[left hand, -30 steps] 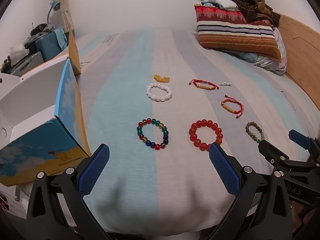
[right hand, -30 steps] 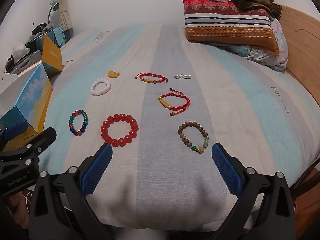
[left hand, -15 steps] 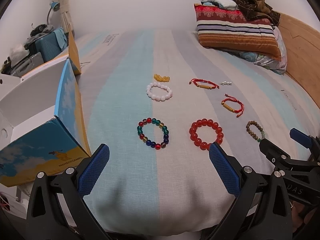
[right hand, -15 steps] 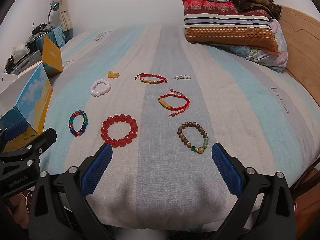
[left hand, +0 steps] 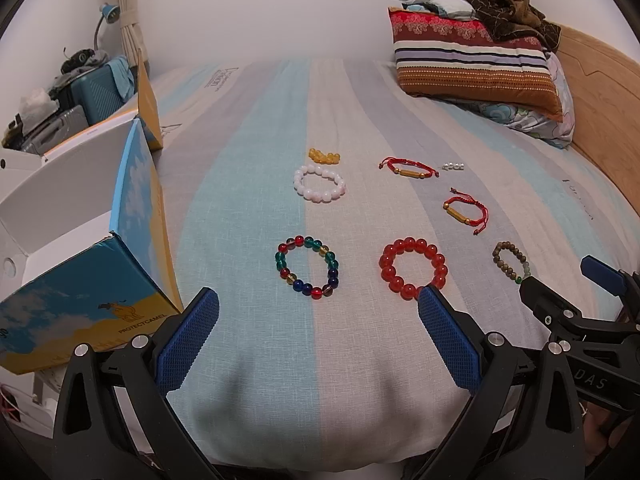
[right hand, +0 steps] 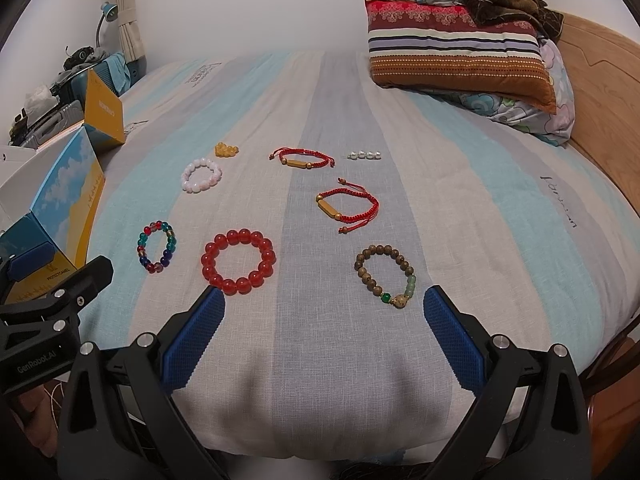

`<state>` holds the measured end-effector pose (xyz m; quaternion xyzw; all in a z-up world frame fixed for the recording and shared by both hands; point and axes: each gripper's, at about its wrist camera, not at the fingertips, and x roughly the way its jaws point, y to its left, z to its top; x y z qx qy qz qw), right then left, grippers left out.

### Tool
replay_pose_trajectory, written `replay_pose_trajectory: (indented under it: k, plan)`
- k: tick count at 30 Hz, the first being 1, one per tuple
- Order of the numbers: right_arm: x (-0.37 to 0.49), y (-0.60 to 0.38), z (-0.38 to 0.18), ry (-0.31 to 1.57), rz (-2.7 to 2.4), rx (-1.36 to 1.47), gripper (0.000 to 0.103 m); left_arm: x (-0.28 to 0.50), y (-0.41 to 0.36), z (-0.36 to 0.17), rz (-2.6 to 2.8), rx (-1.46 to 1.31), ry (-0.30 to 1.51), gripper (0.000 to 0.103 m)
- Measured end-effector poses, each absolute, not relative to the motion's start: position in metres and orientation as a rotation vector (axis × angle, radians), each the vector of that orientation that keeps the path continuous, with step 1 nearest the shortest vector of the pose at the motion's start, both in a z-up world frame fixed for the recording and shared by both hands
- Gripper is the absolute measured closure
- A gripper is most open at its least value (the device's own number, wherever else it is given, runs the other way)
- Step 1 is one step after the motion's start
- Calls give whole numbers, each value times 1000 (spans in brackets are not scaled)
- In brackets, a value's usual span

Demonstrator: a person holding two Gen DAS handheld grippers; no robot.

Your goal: Organize jewelry

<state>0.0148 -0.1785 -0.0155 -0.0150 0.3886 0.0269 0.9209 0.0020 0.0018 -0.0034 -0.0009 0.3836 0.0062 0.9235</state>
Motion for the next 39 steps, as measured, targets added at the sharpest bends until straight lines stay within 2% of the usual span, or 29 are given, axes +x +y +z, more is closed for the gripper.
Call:
replay_pose_trajectory:
  k: [14,26,33,39]
  plan:
    - [14,-179,-13,795,53,-35,7,1,1,-1,25,28,804,6]
    - [40,-198,12,808,35,-6,7,30,-1,5,3,12,852,6]
    - [81,-206,-4,899,12,-34,7,69,0,-13,9,11,919,6]
    - [103,-214,-41,972,7,-21,7,98,6,-36,26,23,968,6]
